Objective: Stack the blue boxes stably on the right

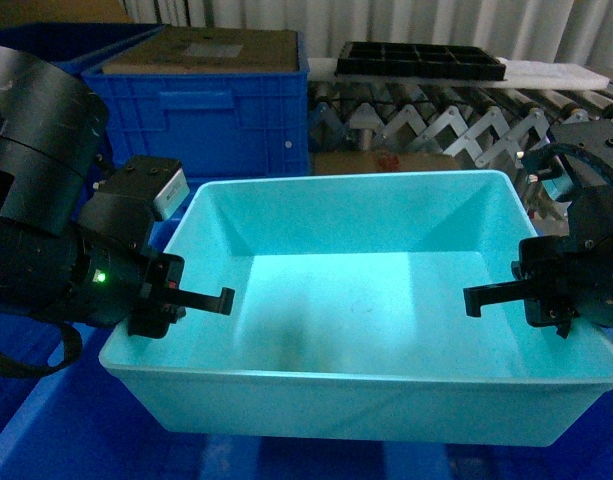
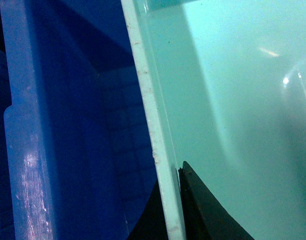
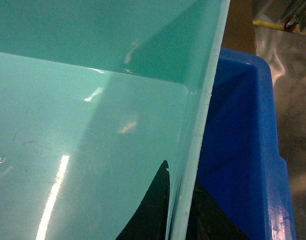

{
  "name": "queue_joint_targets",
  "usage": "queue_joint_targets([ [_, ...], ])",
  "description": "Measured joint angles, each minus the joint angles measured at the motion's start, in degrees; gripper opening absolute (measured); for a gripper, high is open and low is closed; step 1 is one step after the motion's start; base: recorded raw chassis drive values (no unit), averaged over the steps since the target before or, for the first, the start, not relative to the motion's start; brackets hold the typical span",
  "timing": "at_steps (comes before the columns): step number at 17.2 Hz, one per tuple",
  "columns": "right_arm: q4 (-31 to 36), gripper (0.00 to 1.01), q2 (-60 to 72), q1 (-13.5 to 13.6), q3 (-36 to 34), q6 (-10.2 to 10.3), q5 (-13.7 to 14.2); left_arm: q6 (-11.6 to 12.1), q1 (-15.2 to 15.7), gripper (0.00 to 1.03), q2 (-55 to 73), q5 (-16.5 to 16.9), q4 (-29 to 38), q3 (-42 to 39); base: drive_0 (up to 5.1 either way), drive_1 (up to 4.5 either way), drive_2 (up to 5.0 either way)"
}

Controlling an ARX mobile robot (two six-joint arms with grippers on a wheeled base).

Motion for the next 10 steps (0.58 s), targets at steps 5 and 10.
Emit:
queue_joint_targets([
  [5,0.28,0.07,0.00,-0.04,0.00,-0.04,0.00,-0.02,-0.04,0.02,0.00,0.04,0.13,0.00,0.0,0.00,0.0],
  [10,0.31,0.08,0.00,-0.04,0.00,-0.28,0.00,0.09,-0.04,0.04,0.00,0.04,0.09,0.00,0.0,0.00,0.0],
])
